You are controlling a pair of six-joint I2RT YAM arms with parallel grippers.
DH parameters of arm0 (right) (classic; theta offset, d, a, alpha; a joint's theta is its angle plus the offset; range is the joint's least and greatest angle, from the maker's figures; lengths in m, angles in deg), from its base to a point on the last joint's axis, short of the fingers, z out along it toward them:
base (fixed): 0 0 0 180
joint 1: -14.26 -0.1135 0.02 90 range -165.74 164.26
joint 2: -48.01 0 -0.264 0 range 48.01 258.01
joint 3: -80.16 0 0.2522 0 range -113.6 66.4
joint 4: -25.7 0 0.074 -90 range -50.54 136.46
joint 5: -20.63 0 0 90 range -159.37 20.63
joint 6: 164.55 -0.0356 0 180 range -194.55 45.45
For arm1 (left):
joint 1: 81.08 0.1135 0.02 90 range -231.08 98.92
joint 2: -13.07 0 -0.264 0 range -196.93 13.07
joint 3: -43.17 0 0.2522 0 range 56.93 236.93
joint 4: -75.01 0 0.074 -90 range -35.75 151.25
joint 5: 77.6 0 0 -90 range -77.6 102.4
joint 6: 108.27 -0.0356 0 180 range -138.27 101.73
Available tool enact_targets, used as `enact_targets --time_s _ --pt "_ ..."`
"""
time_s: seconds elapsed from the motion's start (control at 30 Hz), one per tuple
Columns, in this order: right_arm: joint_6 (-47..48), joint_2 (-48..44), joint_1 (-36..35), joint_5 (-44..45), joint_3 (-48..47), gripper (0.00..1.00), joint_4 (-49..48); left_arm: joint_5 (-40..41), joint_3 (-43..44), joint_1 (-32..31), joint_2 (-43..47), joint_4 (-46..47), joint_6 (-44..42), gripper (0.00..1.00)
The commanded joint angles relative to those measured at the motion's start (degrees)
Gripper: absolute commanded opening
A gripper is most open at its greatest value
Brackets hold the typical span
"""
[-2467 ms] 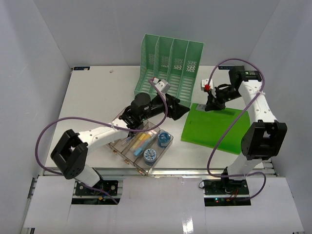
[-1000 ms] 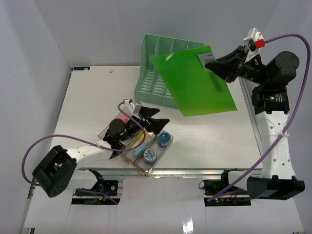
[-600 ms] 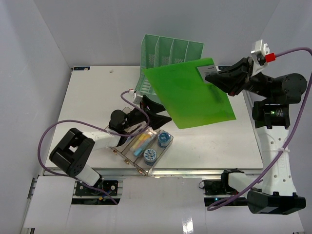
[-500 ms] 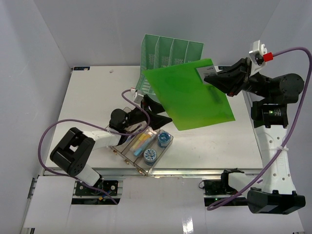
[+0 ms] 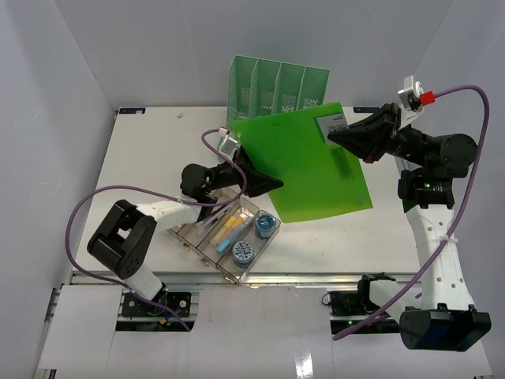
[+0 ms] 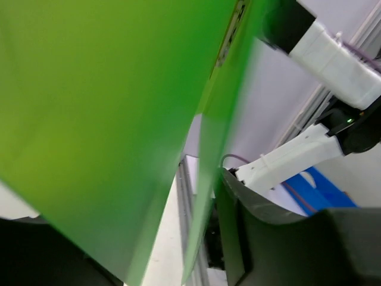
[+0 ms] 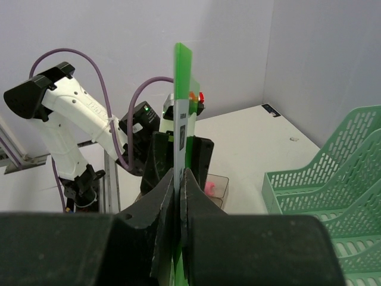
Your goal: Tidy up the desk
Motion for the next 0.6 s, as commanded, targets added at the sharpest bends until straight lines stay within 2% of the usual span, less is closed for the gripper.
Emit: enact_targets --time_s 0.0,0.07,0.1,0.13,0.2,0.23,0.27,0.3,0.33,0.4,0.5,0.57 --pt "-4.4 -1.7 0.0 2.0 2.5 0.08 -6.8 -1.8 4.2 0.1 -0.3 22.6 3.5 0.38" --pt "-3.7 -2.0 0.0 2.3 3.0 0.08 -6.4 -2.1 4.7 0.1 -0.1 22.5 4.1 0.13" --pt "-3.4 -2.0 0.0 2.2 3.1 0.08 -6.0 -2.1 4.6 0.2 0.0 22.3 4.1 0.05" --pt "-2.7 -2.1 0.0 2.1 3.2 0.08 -5.1 -2.1 4.5 0.2 0.4 22.0 3.9 0.0" --pt "0.0 -2.3 0.0 1.7 2.7 0.15 -2.6 -2.1 3.6 0.2 1.5 20.2 2.3 0.0" --pt "2.0 -2.3 0.1 1.4 2.2 0.34 -1.1 -2.1 3.0 0.2 2.4 18.5 0.9 0.0" --pt "5.7 -2.4 0.1 1.3 1.8 0.63 2.5 -2.1 2.6 0.3 3.9 15.4 -0.6 0.0" --pt "8.8 -2.6 0.1 1.8 1.2 0.85 5.8 -2.0 2.1 0.4 5.0 12.9 -2.3 0.0" --pt "12.0 -2.9 0.5 3.3 0.3 0.86 8.9 -1.5 1.6 0.7 6.0 10.1 -4.6 0.0" --pt "26.1 -4.1 2.0 8.1 -1.2 0.9 22.5 0.0 0.5 2.1 10.4 -2.1 -10.2 0.0" --pt "35.4 -6.2 4.7 18.4 1.6 0.9 28.3 6.1 -0.5 5.3 15.3 -14.9 -19.3 0.0" --pt "37.3 -8.4 7.0 21.1 4.7 0.9 28.1 9.8 0.2 7.1 17.5 -23.7 -22.8 0.0"
